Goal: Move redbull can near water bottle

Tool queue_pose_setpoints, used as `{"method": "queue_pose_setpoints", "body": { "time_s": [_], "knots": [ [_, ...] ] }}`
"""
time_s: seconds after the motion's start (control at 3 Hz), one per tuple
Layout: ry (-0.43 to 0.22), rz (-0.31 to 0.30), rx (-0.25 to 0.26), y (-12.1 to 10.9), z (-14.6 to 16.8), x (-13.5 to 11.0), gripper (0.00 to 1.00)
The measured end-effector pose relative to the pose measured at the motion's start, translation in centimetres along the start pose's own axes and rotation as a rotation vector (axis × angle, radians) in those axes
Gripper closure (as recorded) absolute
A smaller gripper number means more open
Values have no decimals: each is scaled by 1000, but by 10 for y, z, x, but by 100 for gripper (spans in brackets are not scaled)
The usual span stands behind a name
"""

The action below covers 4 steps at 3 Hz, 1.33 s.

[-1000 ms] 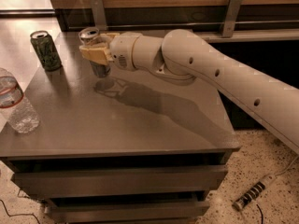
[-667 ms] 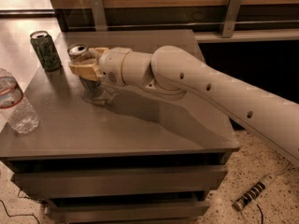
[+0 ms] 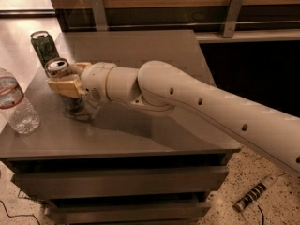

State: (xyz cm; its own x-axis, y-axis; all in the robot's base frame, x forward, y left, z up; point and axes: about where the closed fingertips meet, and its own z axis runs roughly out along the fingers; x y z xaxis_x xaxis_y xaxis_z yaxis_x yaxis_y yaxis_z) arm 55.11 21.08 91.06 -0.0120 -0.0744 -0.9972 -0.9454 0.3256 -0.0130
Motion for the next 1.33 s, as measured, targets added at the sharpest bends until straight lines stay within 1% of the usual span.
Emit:
{"method": "queue_pose_setpoints", "body": {
  "time_s": [0.33,0.67,1.33],
  "knots": [
    [1,48,-33,16,5,3,100],
    [17,64,-69,21,11,11,98],
    [16,61,-73,24,13,10,53]
  ]
}}
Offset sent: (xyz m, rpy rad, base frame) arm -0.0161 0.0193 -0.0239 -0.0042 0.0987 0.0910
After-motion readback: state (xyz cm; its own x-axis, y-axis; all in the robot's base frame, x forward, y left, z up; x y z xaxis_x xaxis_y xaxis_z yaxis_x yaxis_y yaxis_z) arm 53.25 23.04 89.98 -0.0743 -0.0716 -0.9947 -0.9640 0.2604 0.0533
